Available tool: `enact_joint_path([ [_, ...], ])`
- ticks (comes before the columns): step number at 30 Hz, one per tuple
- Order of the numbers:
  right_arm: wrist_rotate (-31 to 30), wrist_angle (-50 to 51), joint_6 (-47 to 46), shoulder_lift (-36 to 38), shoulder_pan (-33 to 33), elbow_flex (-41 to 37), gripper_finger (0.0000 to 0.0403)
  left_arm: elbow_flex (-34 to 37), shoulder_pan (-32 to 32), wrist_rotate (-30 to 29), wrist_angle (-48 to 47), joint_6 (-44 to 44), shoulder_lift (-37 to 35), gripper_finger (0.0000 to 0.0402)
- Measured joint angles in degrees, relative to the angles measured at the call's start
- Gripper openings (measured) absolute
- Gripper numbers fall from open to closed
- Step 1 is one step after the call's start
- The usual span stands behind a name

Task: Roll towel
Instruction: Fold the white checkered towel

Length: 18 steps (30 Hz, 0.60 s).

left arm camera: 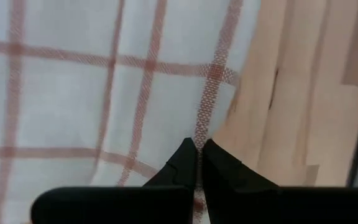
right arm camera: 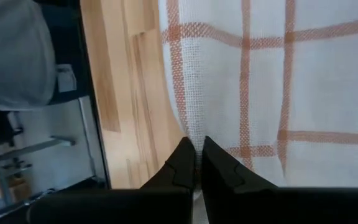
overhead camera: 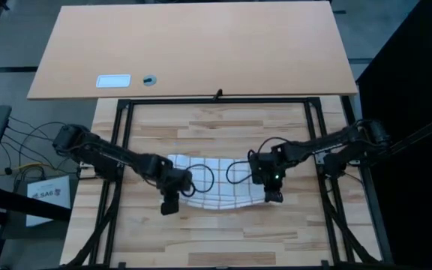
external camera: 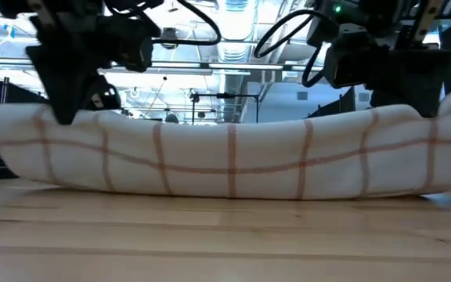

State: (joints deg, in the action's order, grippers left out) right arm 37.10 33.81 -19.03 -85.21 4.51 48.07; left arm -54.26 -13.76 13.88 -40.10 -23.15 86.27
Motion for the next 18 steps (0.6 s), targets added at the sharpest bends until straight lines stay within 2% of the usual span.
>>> enact_joint_path([
  [8, 5.15, 0.21, 2.49, 0.00, -6.15, -1.25, 0.0000, 0.00, 7.82, 6.67, -2.53, 7.19, -2.35, 0.0000],
  [18, 11.02, -3.78, 2.61, -0.04, -13.59, -8.25, 0.0000, 3.60, 16.09, 8.57, -2.07, 16.00, -2.33, 0.0000],
])
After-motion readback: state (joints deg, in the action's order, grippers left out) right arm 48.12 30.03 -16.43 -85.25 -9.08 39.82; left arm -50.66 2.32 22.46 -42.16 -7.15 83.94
